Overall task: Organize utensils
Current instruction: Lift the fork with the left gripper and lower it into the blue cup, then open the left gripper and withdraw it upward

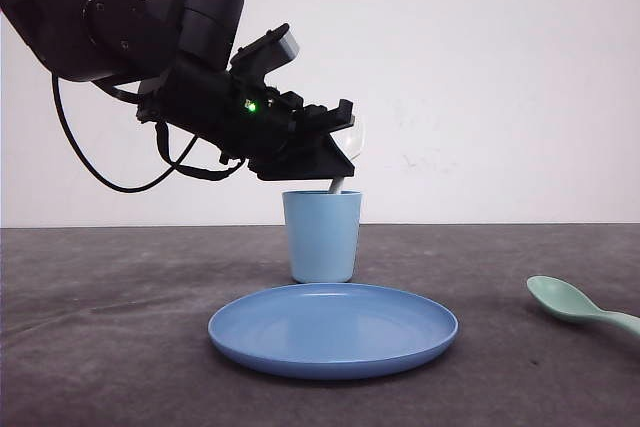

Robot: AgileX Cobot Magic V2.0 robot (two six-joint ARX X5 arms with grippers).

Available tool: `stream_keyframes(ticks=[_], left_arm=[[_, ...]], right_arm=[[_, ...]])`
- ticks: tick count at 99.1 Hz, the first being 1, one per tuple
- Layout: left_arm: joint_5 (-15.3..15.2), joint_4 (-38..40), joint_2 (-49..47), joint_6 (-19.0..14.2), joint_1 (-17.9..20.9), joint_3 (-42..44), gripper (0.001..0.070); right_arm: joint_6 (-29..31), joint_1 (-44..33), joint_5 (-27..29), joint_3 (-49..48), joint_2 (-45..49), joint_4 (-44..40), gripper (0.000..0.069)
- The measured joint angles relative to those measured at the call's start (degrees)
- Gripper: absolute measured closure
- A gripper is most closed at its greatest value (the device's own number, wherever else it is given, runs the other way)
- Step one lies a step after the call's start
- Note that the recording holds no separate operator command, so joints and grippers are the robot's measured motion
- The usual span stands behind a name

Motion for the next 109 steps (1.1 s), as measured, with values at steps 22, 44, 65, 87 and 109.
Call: stream_keyframes(ticks=[22,44,65,87,109], left_arm=[[0.0,0.0,0.0,0.0,0.0,0.0,0.0574],[0.0,-0.1,-0.2,0.0,0.0,0.0,0.0483],[0.1,-5.7,-7.5,-0.1,0.5,0.0,0.0480],[0.0,-16.8,-22.9,-3.7,3.6,0.0,0.0480],[0.1,-34.1,-37.0,-4.5,9.0,0.0,0.0480]], right_arm=[[0.0,0.0,0.0,0.0,0.0,0.0,0.0049],[0.0,0.0,0.0,0.0,0.0,0.0,0.0049],[0.0,0.1,-1.4,0.0,0.4,0.0,0.0049],[0.5,4.5,-3.0,0.0,4.4,0.3,0.0049],[3.4,11.8,-1.5,0.0,11.2,3.3,0.0049]])
